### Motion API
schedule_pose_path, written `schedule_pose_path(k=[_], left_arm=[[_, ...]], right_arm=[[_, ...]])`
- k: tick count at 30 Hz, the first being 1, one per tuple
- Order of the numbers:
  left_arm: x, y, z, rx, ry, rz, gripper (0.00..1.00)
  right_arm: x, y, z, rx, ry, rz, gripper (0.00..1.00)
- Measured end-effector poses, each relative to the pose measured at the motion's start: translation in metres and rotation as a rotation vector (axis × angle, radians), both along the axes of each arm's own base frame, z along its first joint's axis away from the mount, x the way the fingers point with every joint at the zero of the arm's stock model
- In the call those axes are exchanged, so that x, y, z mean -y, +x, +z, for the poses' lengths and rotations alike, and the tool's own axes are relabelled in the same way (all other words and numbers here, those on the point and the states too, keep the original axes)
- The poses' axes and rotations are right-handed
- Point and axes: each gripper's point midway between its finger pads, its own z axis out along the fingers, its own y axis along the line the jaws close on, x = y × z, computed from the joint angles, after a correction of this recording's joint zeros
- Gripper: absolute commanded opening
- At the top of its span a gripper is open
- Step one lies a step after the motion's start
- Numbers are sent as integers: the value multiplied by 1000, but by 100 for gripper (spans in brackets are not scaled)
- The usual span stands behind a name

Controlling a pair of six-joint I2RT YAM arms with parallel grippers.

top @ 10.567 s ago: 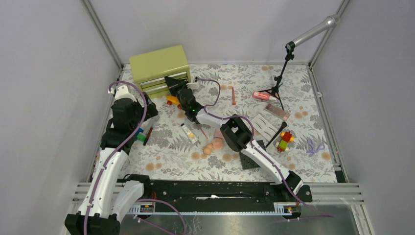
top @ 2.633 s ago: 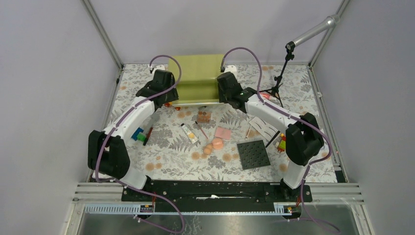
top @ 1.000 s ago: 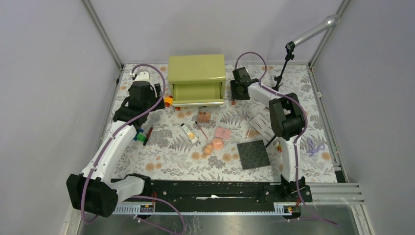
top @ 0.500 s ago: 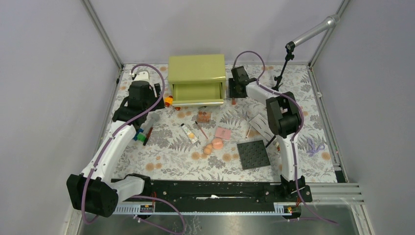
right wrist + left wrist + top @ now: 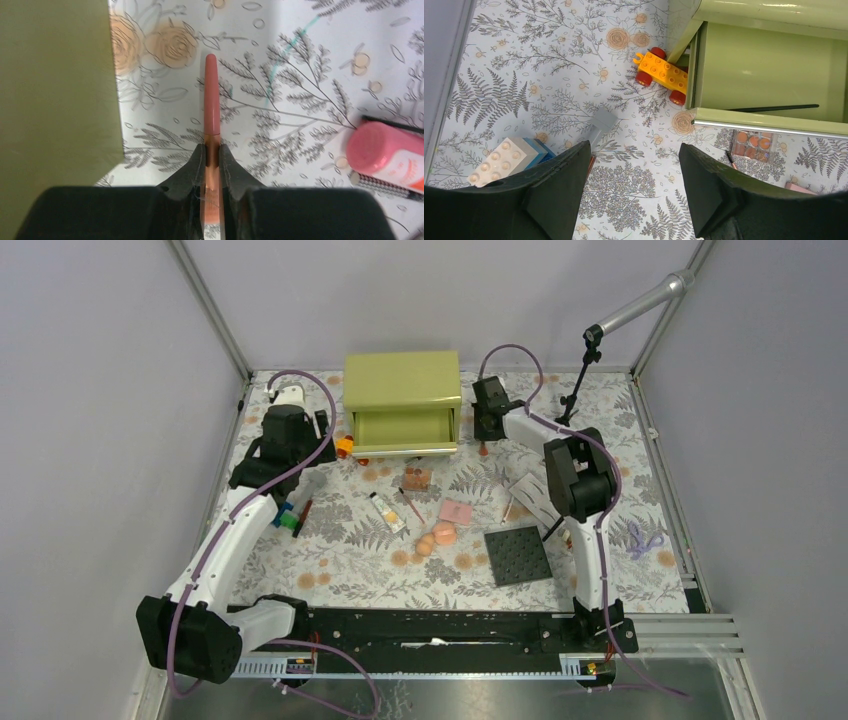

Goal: Organize the makeup
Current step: Pick up the makeup brush from the center of the board, then place the makeup brush in the drawer.

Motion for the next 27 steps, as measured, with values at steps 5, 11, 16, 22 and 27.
schedule_pose_path(k=[5, 11, 16, 22, 27], left_arm=[[1, 0, 0, -1, -2, -3, 73], [0, 0, 0, -1, -4, -1, 73], [-2, 1, -2, -6, -3, 3, 73], [-3, 2, -4, -11, -4, 6, 73], [-3, 2, -4, -11, -6, 5, 73]], right_arm=[[15, -14, 7, -20, -47, -12, 1], [24, -15, 71, 81, -59, -5, 0], [23, -16, 144, 238, -33, 54, 0], [-1, -37, 188, 383, -54, 286, 0], [-55, -75, 184, 454, -48, 613, 0]])
